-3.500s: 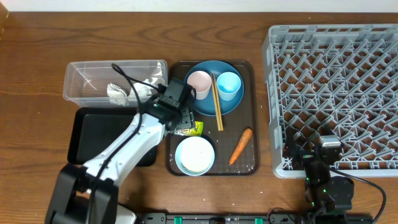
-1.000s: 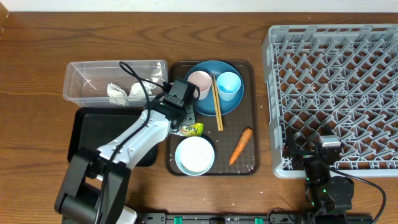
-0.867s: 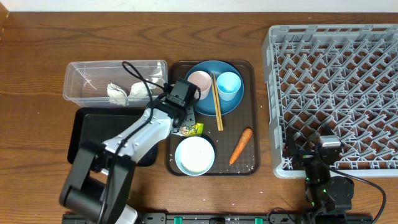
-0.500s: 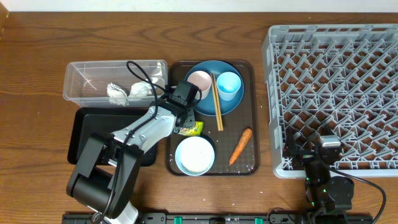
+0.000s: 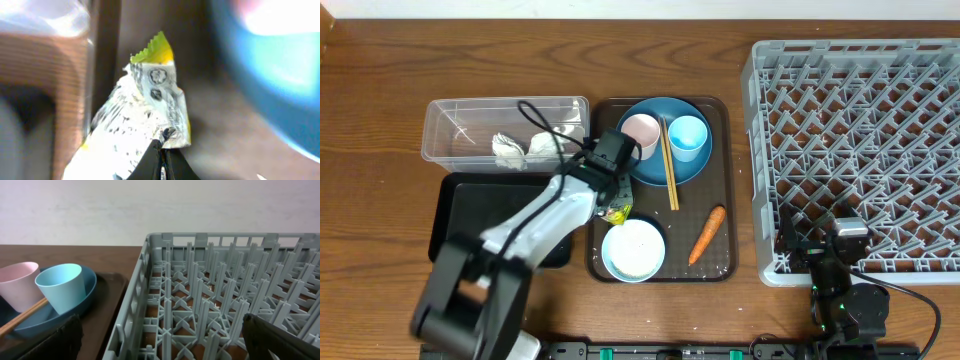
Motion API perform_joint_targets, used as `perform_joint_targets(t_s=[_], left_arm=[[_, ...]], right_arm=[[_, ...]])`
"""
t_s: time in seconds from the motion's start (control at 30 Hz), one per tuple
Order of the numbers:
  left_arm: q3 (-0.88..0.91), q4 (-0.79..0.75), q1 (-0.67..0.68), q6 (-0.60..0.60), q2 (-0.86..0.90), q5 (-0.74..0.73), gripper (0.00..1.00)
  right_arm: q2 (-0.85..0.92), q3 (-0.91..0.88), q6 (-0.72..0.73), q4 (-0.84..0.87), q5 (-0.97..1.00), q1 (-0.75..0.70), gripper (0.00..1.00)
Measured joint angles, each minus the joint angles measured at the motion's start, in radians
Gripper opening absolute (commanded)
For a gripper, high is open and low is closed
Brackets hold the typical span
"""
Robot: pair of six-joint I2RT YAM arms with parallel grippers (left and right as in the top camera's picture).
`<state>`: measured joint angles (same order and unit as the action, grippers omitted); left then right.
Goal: Sort waste into correct bins and load items into the dishwasher rack
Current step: 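Grasp the foil and green wrapper together with the left gripper, then carry the wrappers into the clear bin and release them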
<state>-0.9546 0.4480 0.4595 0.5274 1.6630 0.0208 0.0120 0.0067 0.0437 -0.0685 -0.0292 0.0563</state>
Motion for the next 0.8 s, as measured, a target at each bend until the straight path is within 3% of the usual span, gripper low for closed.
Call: perform_joint_targets(t_s=[0.4,0.8], left_arm=[[0.0,0.054,0.0,0.0,-0.458,-0.014,0.06],[0.0,0.054,-0.005,-0.006,-0.645,0.134,0.06]], right_arm=[[0.0,0.0,0.0,0.0,0.0,0.0,0.99],[0.0,0.0,0.0,0.0,0.0,0.0,0.99]])
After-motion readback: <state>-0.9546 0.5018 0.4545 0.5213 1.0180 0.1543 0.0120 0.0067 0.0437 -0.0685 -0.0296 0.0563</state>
